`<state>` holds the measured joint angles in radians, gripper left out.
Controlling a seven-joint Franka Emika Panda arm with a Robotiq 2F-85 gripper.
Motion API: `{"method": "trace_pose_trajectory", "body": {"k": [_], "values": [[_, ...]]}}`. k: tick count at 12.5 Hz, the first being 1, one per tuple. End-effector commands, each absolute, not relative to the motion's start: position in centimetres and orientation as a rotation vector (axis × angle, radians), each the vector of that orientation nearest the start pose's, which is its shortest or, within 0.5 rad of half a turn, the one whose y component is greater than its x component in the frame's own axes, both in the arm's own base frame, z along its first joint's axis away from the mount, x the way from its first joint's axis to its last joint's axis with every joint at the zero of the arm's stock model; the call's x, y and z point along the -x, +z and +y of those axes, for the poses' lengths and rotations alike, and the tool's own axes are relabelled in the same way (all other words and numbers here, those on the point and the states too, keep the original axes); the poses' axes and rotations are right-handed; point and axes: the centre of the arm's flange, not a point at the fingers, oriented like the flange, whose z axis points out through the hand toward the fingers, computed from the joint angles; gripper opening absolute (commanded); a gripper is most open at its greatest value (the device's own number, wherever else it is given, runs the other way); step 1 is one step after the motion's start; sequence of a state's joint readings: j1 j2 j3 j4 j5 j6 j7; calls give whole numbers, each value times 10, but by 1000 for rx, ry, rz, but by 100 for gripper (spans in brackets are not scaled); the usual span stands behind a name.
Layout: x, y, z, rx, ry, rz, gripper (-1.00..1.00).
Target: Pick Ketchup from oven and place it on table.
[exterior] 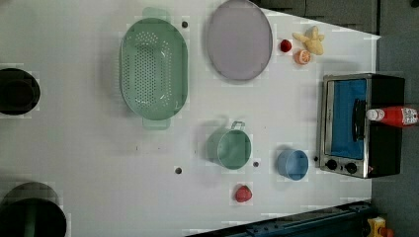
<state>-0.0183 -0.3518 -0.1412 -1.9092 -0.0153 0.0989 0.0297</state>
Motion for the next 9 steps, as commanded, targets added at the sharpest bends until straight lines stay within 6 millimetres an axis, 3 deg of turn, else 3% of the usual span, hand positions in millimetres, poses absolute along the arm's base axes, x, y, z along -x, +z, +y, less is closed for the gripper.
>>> {"method": "trace_pose_trajectory", "body": {"k": [1, 6, 9], "values": [[-450, 591, -180, 2569, -38, 1719, 100], [-469, 539, -273, 2431, -141, 1934, 100], [-479, 512, -315, 2396, -170, 2047, 100]]}}
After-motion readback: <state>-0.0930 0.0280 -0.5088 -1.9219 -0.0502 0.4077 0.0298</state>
